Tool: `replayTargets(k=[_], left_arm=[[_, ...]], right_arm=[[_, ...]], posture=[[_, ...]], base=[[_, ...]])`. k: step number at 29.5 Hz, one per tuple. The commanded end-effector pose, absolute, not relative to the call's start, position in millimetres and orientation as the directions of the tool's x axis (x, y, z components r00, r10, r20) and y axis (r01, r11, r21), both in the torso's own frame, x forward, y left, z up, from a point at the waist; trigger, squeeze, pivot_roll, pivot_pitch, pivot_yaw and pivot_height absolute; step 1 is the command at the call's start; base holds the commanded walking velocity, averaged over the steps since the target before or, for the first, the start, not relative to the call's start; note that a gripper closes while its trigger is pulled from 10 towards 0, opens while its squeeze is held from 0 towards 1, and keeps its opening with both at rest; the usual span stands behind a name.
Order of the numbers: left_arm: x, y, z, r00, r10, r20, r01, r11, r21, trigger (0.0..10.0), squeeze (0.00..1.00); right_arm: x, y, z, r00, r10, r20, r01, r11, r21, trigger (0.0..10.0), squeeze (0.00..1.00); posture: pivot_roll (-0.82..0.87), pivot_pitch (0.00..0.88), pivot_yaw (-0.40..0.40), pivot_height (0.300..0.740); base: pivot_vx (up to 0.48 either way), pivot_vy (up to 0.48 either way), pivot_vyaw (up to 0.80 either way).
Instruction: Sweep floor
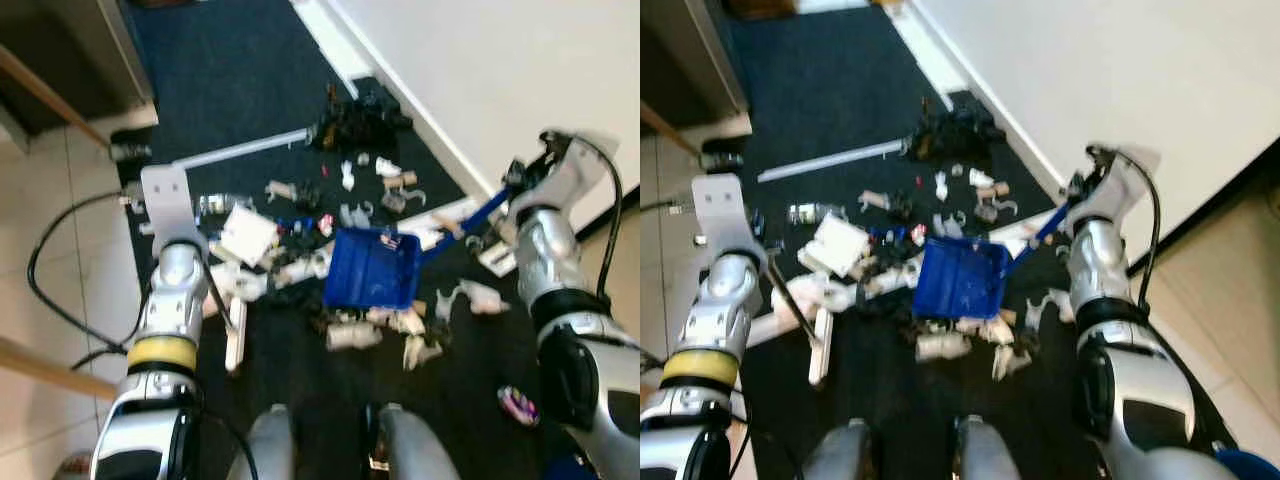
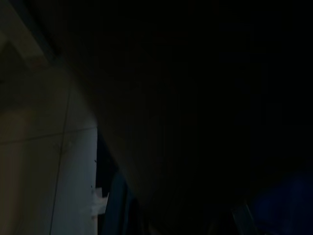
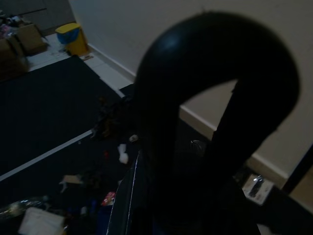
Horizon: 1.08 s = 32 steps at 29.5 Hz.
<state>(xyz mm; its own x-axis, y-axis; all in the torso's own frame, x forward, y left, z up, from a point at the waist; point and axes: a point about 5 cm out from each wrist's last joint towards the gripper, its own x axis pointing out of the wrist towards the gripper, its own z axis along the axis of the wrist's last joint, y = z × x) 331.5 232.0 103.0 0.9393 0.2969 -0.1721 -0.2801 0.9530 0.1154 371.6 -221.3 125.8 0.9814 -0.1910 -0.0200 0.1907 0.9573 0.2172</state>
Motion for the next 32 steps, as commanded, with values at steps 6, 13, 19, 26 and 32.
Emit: replayTargets(k=[6, 13, 19, 26, 32], left_arm=[[327.8, 231.6, 99.9, 0.933, 0.308, -0.185, -0.294, 0.950, 0.101, 10.0, 0.00], [327.9, 232.0, 99.6, 0.931, 0.311, -0.191, -0.297, 0.950, 0.096, 10.0, 0.00], [327.7, 232.3, 98.2, 0.930, 0.312, -0.196, -0.297, 0.949, 0.102, 10.0, 0.00], [328.8, 235.6, 100.7, 0.929, 0.321, -0.187, -0.306, 0.946, 0.105, 10.0, 0.00], [328.8, 237.8, 100.3, 0.928, 0.316, -0.200, -0.299, 0.948, 0.109, 10.0, 0.00]], right_arm=[[368.6, -219.4, 119.7, 0.982, -0.187, -0.027, 0.189, 0.958, 0.214, 10.0, 0.00], [368.1, -216.9, 117.5, 0.983, -0.178, -0.035, 0.182, 0.961, 0.206, 10.0, 0.00], [367.1, -215.0, 115.1, 0.984, -0.172, -0.040, 0.177, 0.962, 0.206, 10.0, 0.00], [367.3, -213.3, 115.4, 0.984, -0.171, -0.038, 0.176, 0.962, 0.210, 10.0, 0.00], [367.1, -211.7, 115.9, 0.986, -0.167, -0.026, 0.169, 0.971, 0.168, 10.0, 0.00]], posture=[[0.14, 0.064, -0.068, 0.740], [0.14, 0.062, -0.069, 0.740], [0.14, 0.062, -0.071, 0.740], [0.14, 0.066, -0.073, 0.740], [0.14, 0.067, -0.075, 0.740]], base=[[0.000, -0.480, 0.00], [0.000, -0.313, 0.00], [0.000, 0.000, 0.00], [0.000, 0.000, 0.00], [0.000, -0.216, 0.00]])
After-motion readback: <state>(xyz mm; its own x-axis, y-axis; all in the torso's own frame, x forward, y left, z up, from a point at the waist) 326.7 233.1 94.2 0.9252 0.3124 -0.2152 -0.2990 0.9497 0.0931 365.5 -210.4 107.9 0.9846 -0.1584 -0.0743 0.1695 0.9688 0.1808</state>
